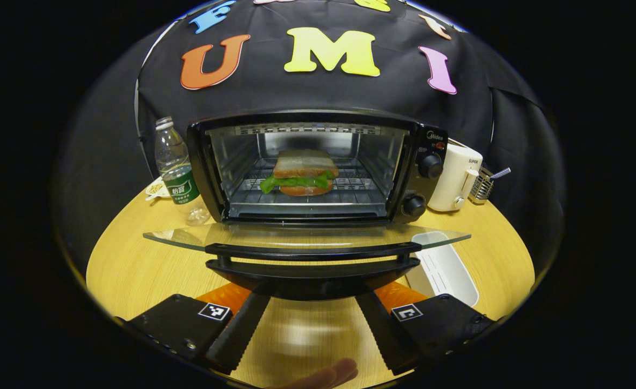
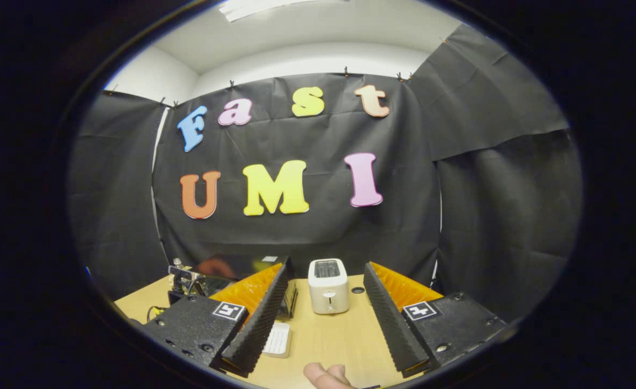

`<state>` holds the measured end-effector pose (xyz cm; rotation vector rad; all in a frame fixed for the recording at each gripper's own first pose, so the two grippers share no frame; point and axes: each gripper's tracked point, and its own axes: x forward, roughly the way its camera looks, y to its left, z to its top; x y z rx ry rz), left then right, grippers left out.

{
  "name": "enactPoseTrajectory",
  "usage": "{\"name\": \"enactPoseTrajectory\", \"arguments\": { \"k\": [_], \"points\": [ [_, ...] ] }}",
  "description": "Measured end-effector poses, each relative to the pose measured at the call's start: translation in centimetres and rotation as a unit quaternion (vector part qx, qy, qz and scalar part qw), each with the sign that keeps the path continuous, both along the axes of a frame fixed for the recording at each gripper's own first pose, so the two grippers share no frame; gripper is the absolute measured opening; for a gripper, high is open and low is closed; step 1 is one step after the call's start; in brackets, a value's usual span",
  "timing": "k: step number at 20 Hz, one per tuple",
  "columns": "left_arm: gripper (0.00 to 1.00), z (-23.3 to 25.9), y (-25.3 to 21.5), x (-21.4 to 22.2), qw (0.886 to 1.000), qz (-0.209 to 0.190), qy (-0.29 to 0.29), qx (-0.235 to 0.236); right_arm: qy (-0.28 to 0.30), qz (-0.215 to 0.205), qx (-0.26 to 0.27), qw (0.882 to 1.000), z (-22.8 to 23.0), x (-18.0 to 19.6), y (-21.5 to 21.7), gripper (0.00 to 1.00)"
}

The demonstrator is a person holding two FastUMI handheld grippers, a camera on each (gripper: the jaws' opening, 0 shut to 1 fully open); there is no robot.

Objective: Open the electric oven with the left hand, put the food in, and close the electric oven.

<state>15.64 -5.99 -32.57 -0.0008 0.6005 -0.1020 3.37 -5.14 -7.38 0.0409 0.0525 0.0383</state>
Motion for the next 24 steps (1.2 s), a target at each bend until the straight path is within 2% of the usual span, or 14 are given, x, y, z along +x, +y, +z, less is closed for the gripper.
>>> {"name": "enactPoseTrajectory", "arguments": {
  "k": [4, 6, 7, 8, 11, 14, 17, 18, 19, 24],
  "points": [
    [0.93, 0.7, -0.7, 1.7, 1.000, -0.006, 0.009, -0.023, 0.001, -0.006, 0.000, 1.000, 0.0, -0.5, -0.3, 0.92],
    [0.94, 1.1, 0.2, 3.0, 1.000, -0.005, 0.006, -0.011, -0.001, -0.011, 0.001, 1.000, 0.3, -0.9, -0.4, 0.92],
    [0.86, 1.6, 0.2, 3.5, 1.000, -0.006, 0.000, -0.007, 0.000, -0.010, 0.001, 1.000, 0.3, -1.2, -0.3, 0.92],
    [0.95, 2.2, 0.2, 4.2, 1.000, -0.008, -0.004, -0.005, 0.001, -0.009, 0.002, 1.000, 0.2, -1.4, 0.0, 0.92],
    [0.96, 4.0, 0.9, 6.5, 1.000, -0.005, -0.012, 0.002, 0.000, -0.006, 0.001, 1.000, 0.5, -2.3, 0.3, 0.92],
    [0.96, 7.0, 3.2, 8.4, 0.998, 0.021, -0.037, 0.037, -0.005, -0.009, -0.005, 1.000, 1.0, -3.3, 0.2, 0.92],
    [0.96, 10.7, 3.4, 7.1, 0.997, 0.017, -0.063, 0.029, -0.011, -0.014, -0.006, 1.000, 1.4, -4.1, 0.1, 0.92],
    [0.92, 12.4, 3.3, 5.9, 0.996, 0.019, -0.078, 0.028, -0.011, -0.015, -0.006, 1.000, 1.5, -4.2, 0.1, 0.92],
    [0.96, 13.5, 3.3, 5.5, 0.995, 0.017, -0.094, 0.026, -0.011, -0.015, -0.006, 1.000, 1.6, -4.4, 0.1, 0.92],
    [0.95, 20.6, 1.6, 0.5, 0.987, 0.000, -0.159, 0.016, -0.012, -0.006, -0.003, 1.000, 1.8, -4.9, 0.8, 0.92]
  ]
}}
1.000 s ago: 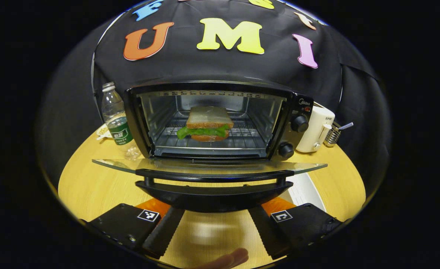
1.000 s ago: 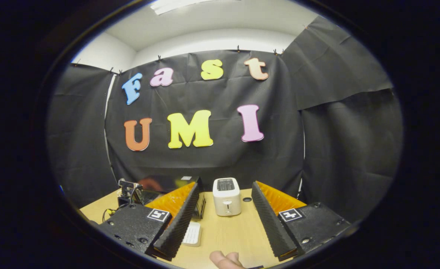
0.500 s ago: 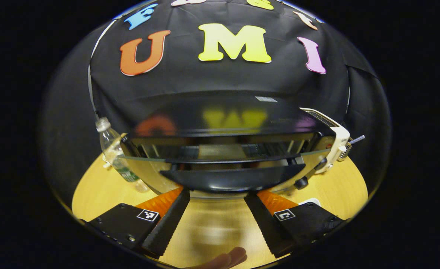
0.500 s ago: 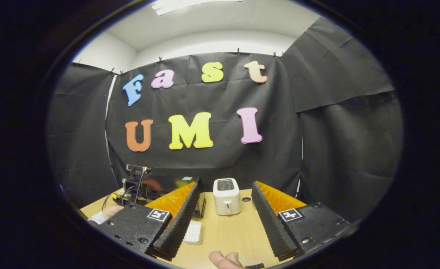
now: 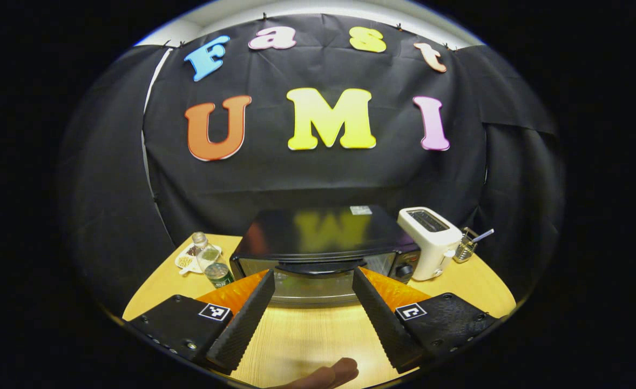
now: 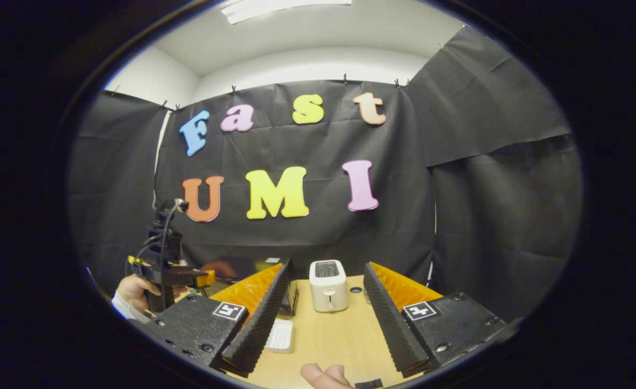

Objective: Open the electric oven with the left hand, put the food in, and close the electric oven.

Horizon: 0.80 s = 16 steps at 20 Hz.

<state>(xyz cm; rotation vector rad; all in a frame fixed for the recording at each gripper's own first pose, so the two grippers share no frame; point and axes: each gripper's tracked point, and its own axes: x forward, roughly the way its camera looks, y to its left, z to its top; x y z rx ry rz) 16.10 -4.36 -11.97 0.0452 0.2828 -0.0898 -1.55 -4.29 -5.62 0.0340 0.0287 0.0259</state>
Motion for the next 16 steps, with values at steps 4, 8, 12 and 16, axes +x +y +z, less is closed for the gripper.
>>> {"name": "enactPoseTrajectory", "arguments": {
  "k": [4, 8, 12, 16],
  "points": [
    [0.95, 6.8, 0.5, -4.9, 0.995, 0.013, -0.093, 0.023, -0.005, 0.000, -0.002, 1.000, 0.6, -0.6, -0.2, 0.92],
    [0.95, 11.2, 0.7, -9.8, 0.988, 0.019, -0.155, 0.013, -0.013, -0.001, 0.005, 1.000, 1.3, -1.2, -0.3, 0.91],
    [0.92, 13.1, 1.3, -13.9, 0.981, 0.024, -0.192, -0.001, -0.016, 0.006, 0.004, 1.000, 1.5, -1.8, 0.0, 0.92],
    [0.95, 13.0, 2.6, -16.5, 0.978, 0.039, -0.205, 0.009, -0.032, -0.006, 0.006, 0.999, 2.1, -2.1, -1.0, 0.91]
  ]
}}
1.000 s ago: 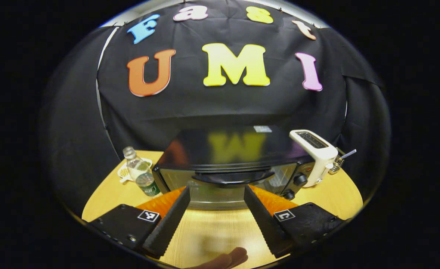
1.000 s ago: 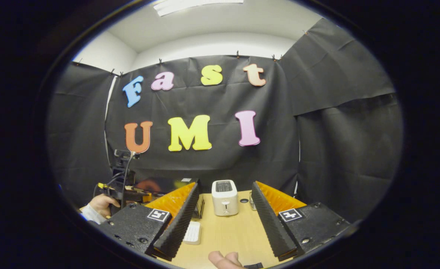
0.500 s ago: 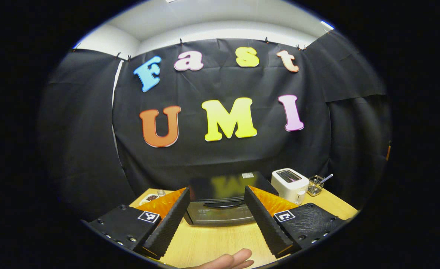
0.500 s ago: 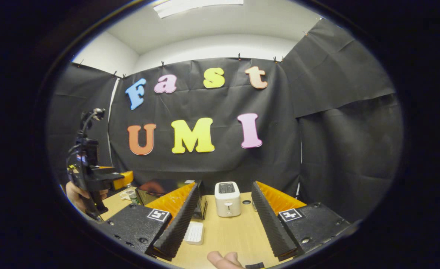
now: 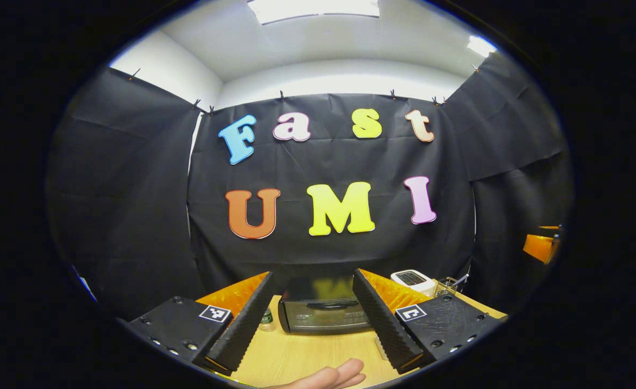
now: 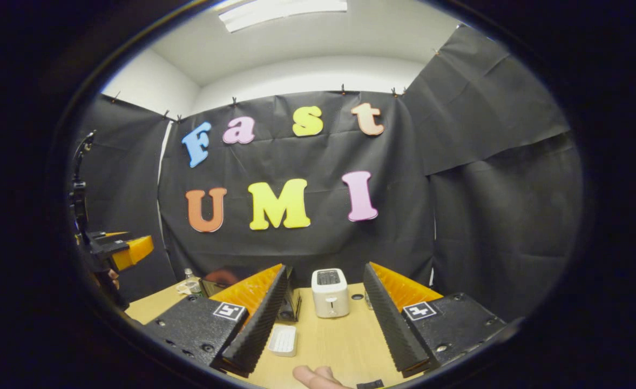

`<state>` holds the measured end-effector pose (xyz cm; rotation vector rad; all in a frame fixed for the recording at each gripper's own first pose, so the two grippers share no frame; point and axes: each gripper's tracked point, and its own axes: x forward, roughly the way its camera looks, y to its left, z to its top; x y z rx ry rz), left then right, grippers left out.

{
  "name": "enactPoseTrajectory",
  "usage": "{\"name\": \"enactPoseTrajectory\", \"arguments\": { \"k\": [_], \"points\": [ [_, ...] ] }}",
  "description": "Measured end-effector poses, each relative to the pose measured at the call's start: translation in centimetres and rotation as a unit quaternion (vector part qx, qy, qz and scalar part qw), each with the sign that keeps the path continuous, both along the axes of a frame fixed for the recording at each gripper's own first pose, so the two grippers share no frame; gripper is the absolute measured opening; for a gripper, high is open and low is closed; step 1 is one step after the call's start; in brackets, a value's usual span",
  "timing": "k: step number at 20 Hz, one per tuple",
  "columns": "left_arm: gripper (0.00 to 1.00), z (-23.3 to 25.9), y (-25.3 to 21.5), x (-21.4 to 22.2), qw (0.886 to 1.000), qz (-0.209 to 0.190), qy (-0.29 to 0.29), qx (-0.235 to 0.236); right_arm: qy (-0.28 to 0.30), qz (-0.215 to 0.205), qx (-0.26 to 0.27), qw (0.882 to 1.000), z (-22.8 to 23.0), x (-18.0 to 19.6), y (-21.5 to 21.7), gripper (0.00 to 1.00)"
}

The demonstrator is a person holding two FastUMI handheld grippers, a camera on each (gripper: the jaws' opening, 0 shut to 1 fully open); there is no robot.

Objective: Open the electric oven with the left hand, put the food in, and close the electric oven.

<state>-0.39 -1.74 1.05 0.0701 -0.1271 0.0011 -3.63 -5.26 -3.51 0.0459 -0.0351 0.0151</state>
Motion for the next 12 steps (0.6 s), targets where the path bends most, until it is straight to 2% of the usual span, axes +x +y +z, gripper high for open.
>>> {"name": "enactPoseTrajectory", "arguments": {
  "k": [3, 7, 12],
  "points": [
    [0.95, -1.5, -0.6, -1.5, 1.000, -0.006, 0.000, 0.011, 0.009, -0.004, 0.002, 1.000, -0.7, 0.2, -0.2, 0.91],
    [0.95, -3.9, -2.9, -2.3, 0.999, -0.033, 0.020, -0.015, 0.022, 0.009, 0.004, 1.000, -1.4, 0.5, 0.6, 0.92],
    [0.95, -4.7, -1.9, -2.0, 0.999, -0.018, 0.039, -0.016, 0.023, 0.013, -0.008, 1.000, -1.4, 0.6, 0.9, 0.92]
  ]
}}
